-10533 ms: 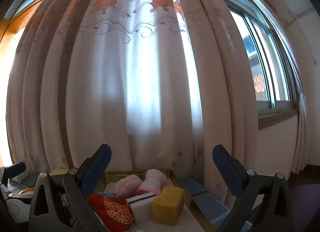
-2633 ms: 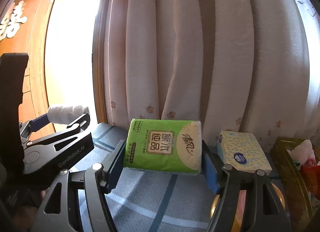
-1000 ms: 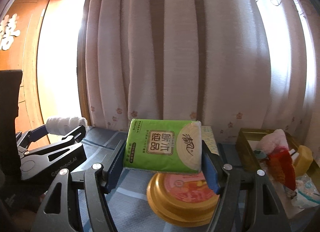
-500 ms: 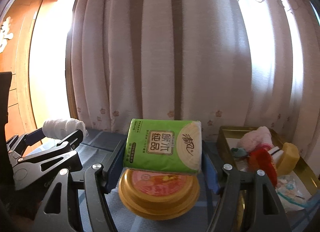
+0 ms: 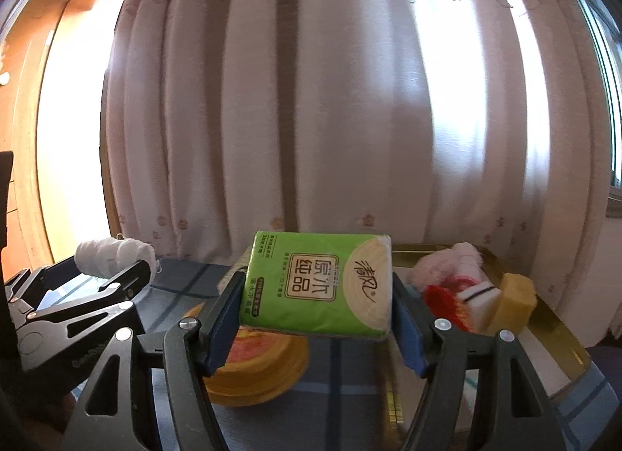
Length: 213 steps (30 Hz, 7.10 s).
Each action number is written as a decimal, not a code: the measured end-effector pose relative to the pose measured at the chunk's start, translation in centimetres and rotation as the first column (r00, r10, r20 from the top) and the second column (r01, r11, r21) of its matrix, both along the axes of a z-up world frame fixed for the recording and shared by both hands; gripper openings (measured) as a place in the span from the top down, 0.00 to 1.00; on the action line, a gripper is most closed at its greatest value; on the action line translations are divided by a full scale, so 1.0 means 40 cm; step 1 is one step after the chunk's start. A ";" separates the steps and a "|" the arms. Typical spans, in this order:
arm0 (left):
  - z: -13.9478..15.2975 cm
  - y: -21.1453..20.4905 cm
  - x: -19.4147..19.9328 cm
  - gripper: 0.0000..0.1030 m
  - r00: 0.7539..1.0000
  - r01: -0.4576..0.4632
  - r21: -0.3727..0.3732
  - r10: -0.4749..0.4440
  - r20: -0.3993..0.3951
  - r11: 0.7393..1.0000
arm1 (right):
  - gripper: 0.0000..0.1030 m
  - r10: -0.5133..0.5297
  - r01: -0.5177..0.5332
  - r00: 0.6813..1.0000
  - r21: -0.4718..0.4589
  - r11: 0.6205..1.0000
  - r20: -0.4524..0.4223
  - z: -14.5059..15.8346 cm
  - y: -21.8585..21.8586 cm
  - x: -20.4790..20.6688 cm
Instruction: Organize soft objects
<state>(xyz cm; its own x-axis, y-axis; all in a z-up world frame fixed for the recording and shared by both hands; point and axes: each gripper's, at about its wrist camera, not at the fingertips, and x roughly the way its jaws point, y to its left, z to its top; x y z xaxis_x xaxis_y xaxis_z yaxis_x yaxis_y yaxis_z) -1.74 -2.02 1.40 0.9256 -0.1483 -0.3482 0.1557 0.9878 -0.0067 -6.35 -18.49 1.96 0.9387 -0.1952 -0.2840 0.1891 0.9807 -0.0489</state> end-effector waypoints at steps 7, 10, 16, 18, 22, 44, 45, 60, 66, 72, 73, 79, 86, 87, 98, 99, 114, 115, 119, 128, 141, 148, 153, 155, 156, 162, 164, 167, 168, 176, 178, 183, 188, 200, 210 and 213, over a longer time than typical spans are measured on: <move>-0.001 -0.055 -0.020 0.23 0.999 0.032 0.020 -0.033 0.008 0.999 | 0.31 -0.038 0.038 0.999 -0.024 0.999 0.024 0.007 -0.035 -0.030; -0.003 -0.077 -0.026 0.23 0.999 0.049 0.018 -0.049 0.009 0.999 | 0.31 -0.053 0.054 0.998 -0.036 0.998 0.035 0.011 -0.052 -0.041; -0.005 -0.125 -0.037 0.23 0.997 0.080 0.021 -0.080 0.010 0.997 | 0.31 -0.089 0.090 0.995 -0.013 0.996 0.034 0.014 -0.105 -0.055; -0.004 -0.142 -0.042 0.23 0.996 0.090 0.022 -0.090 0.011 0.996 | 0.31 -0.096 0.097 0.995 -0.011 0.995 0.034 0.016 -0.118 -0.060; -0.005 -0.170 -0.046 0.23 0.994 0.112 0.022 -0.112 0.008 0.993 | 0.31 -0.106 0.107 0.994 -0.015 0.994 0.038 0.017 -0.142 -0.066; -0.016 -0.283 -0.067 0.23 0.982 0.191 0.000 -0.191 -0.009 0.982 | 0.31 -0.202 0.203 0.978 -0.020 0.979 0.060 0.031 -0.261 -0.134; -0.016 -0.287 -0.068 0.23 0.981 0.193 -0.001 -0.192 -0.009 0.981 | 0.31 -0.204 0.206 0.977 -0.019 0.978 0.060 0.032 -0.265 -0.136; 0.031 -0.356 -0.093 0.23 0.966 0.258 -0.008 -0.258 0.025 0.966 | 0.31 -0.239 0.242 0.968 -0.035 0.970 0.070 0.044 -0.320 -0.147; 0.044 -0.403 -0.101 0.23 0.953 0.300 -0.010 -0.299 0.040 0.954 | 0.31 -0.259 0.265 0.963 -0.073 0.962 0.081 0.051 -0.344 -0.149; 0.057 -0.446 -0.097 0.23 0.941 0.338 -0.026 -0.337 0.038 0.941 | 0.31 -0.279 0.285 0.957 -0.076 0.955 0.083 0.066 -0.381 -0.149; 0.058 -0.453 -0.098 0.23 0.939 0.342 -0.024 -0.341 0.038 0.939 | 0.31 -0.280 0.287 0.956 -0.079 0.955 0.084 0.071 -0.387 -0.148; 0.050 -0.487 -0.093 0.23 0.934 0.357 -0.021 -0.357 0.021 0.934 | 0.31 -0.284 0.292 0.955 -0.088 0.952 0.089 0.089 -0.414 -0.139; 0.036 -0.515 -0.072 0.23 0.930 0.367 -0.036 -0.368 -0.028 0.930 | 0.31 -0.277 0.282 0.959 -0.086 0.956 0.066 0.103 -0.436 -0.104; 0.034 -0.520 -0.069 0.23 0.929 0.368 -0.035 -0.369 -0.037 0.929 | 0.31 -0.273 0.276 0.960 -0.075 0.958 0.058 0.103 -0.440 -0.097; 0.012 -0.574 -0.047 0.23 0.921 0.379 -0.006 -0.378 -0.089 0.925 | 0.31 -0.220 0.218 0.973 -0.037 0.975 -0.067 0.110 -0.478 -0.015; 0.008 -0.578 -0.045 0.23 0.921 0.380 0.001 -0.378 -0.094 0.925 | 0.31 -0.212 0.210 0.974 -0.031 0.977 -0.082 0.110 -0.483 -0.006; -0.030 -0.616 -0.009 0.23 0.922 0.356 0.047 -0.342 -0.181 0.933 | 0.31 -0.064 0.086 0.917 0.037 0.996 -0.394 0.059 -0.511 0.163; -0.030 -0.617 -0.007 0.23 0.923 0.352 0.053 -0.338 -0.185 0.934 | 0.31 -0.059 0.081 0.911 0.037 0.996 -0.409 0.054 -0.510 0.171; -0.037 -0.630 0.010 0.23 0.923 0.337 0.077 -0.313 -0.225 0.938 | 0.31 -0.024 0.056 0.884 0.056 0.997 -0.467 0.042 -0.509 0.206; -0.045 -0.634 0.028 0.03 0.890 0.380 0.053 -0.349 -0.293 0.924 | 0.20 0.142 0.008 0.817 0.257 0.966 -0.559 0.000 -0.537 0.276; -0.027 -0.584 -0.066 0.00 0.934 0.353 0.117 -0.341 -0.109 0.928 | 0.10 0.193 -0.007 0.916 0.467 0.884 -0.353 0.057 -0.606 0.096; -0.035 -0.531 -0.096 0.00 0.965 0.262 0.097 -0.263 0.003 0.960 | 0.10 -0.053 0.093 0.990 0.332 0.939 -0.128 0.076 -0.571 -0.059; -0.031 -0.495 -0.092 0.00 0.970 0.241 0.058 -0.242 0.026 0.969 | 0.10 -0.179 0.167 0.983 0.227 0.959 0.036 0.091 -0.527 -0.144; -0.029 -0.486 -0.100 0.00 0.972 0.229 0.052 -0.231 0.037 0.972 | 0.10 -0.220 0.200 0.970 0.170 0.965 0.108 0.096 -0.504 -0.181; -0.027 -0.483 -0.104 0.00 0.974 0.222 0.048 -0.224 0.041 0.974 | 0.08 -0.242 0.221 0.959 0.146 0.964 0.149 0.096 -0.489 -0.199; -0.018 -0.447 -0.119 0.00 0.980 0.181 0.019 -0.181 0.076 0.983 | 0.02 -0.311 0.305 0.902 0.070 0.950 0.298 0.089 -0.436 -0.258; -0.015 -0.436 -0.122 0.00 0.982 0.166 0.012 -0.166 0.087 0.986 | 0.02 -0.305 0.305 0.904 0.046 0.951 0.299 0.088 -0.425 -0.263; -0.015 -0.428 -0.123 0.00 0.986 0.145 0.009 -0.145 0.087 0.989 | 0.02 -0.286 0.296 0.908 0.015 0.955 0.307 0.092 -0.411 -0.267; -0.015 -0.426 -0.123 0.00 0.986 0.145 0.009 -0.145 0.086 0.989 | 0.02 -0.281 0.294 0.907 0.005 0.956 0.312 0.093 -0.406 -0.270; -0.009 -0.413 -0.153 0.00 0.983 0.131 -0.003 -0.129 0.133 0.991 | 0.01 -0.293 0.324 0.894 -0.037 0.945 0.339 0.091 -0.374 -0.285; -0.006 -0.411 -0.163 0.00 0.980 0.129 -0.001 -0.127 0.151 0.992 | 0.01 -0.309 0.339 0.887 -0.027 0.941 0.343 0.090 -0.380 -0.290; -0.002 -0.418 -0.174 0.00 0.978 0.124 0.019 -0.126 0.165 0.992 | 0.01 -0.328 0.342 0.878 0.022 0.939 0.350 0.090 -0.404 -0.303; 0.004 -0.425 -0.190 0.00 0.972 0.120 0.033 -0.124 0.201 0.992 | 0.01 -0.343 0.345 0.863 0.064 0.936 0.371 0.088 -0.423 -0.324; 0.005 -0.437 -0.200 0.00 0.968 0.117 0.057 -0.127 0.216 0.991 | 0.01 -0.321 0.339 0.868 0.020 0.940 0.380 0.092 -0.405 -0.320; 0.006 -0.440 -0.195 0.00 0.970 0.123 0.055 -0.131 0.206 0.991 | 0.01 -0.316 0.336 0.869 0.013 0.942 0.381 0.091 -0.401 -0.317; 0.005 -0.436 -0.193 0.00 0.971 0.125 0.047 -0.132 0.201 0.991 | 0.01 -0.313 0.335 0.871 0.009 0.942 0.379 0.091 -0.399 -0.317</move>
